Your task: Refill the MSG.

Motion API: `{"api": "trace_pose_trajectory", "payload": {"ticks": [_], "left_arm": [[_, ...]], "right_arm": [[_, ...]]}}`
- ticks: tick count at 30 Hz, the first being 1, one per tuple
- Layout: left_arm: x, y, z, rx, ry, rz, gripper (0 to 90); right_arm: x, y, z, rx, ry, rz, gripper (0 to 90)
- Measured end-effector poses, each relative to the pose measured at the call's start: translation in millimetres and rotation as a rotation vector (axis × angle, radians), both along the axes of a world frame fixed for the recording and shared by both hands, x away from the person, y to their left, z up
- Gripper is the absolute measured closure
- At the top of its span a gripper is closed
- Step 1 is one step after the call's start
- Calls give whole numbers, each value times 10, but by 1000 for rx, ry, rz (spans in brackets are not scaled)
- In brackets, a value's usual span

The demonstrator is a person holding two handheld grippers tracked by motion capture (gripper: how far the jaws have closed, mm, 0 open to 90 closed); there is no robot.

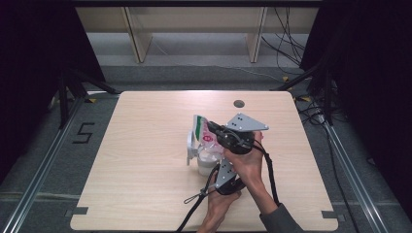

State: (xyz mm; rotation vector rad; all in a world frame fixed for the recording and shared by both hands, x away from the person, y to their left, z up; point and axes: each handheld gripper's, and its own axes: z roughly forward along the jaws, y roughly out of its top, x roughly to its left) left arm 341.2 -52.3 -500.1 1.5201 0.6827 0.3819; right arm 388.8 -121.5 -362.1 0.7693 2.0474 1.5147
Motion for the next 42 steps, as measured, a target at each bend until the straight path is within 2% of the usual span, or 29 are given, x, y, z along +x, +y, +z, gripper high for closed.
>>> {"api": "trace_pose_trajectory", "payload": {"ticks": [6,7,8,9,10,11,12,13,14,16,18,19,21,22,24,25,26,30,31,34,36,37,39,41,42], "left_arm": [[0,-2,-7,-1,-2,0,733],[0,-5,-10,-5,-3,0,733],[-2,-6,-12,-5,-3,1,733],[-6,-1,-9,-1,-2,0,734],[-6,0,-8,-4,-3,-1,734],[-5,-1,-7,-5,-5,-1,733],[-1,-2,-6,-10,-7,-3,733],[6,-10,-14,-23,-10,-7,733],[4,-12,-16,-21,-9,-7,734],[9,-4,-15,-15,-6,-4,733],[13,0,-15,-19,-10,-2,733],[12,-1,-14,-20,-14,-2,733],[8,-2,-10,-19,-10,-2,733],[11,-2,-12,-18,-9,-2,733],[13,0,-12,-18,-5,5,733],[17,-4,-17,-32,-9,-2,733],[16,-1,-16,-33,-9,-5,733],[17,-2,-14,-32,-10,-5,733],[15,-4,-18,-33,-12,-4,733],[23,-2,-12,-28,-13,-4,733],[38,-2,-13,-24,-15,-4,733],[36,0,-14,-19,-14,-2,733],[37,-2,-9,-24,-14,-1,733],[41,-6,-6,-27,-14,-1,733],[39,-6,-10,-26,-16,-1,733]], "right_arm": [[4,17,-3,-9,-12,5,899],[2,16,-5,-23,-10,6,898],[1,17,-7,-19,-1,5,898],[14,11,-8,-14,-13,8,898],[-2,11,-6,5,14,2,898],[-2,10,-3,7,15,0,898],[3,4,5,-7,1,1,898],[3,11,4,-5,6,5,898],[11,12,3,-24,-13,3,898],[19,19,-9,-25,-10,1,898],[22,20,1,-15,6,5,899],[31,17,6,-13,-10,11,898],[28,13,17,-12,7,11,898],[36,12,12,-14,-7,9,898],[37,28,-5,-19,8,11,898],[43,34,-9,-7,5,17,898],[36,29,0,-11,5,4,898],[27,34,3,-15,11,9,898],[36,33,3,-12,2,9,898],[32,29,6,-6,10,-1,898],[49,40,2,-21,-4,4,898],[59,29,5,-15,1,16,898],[50,31,6,7,12,6,898],[54,29,11,-15,7,15,898],[52,46,2,-19,-3,2,898]]}}
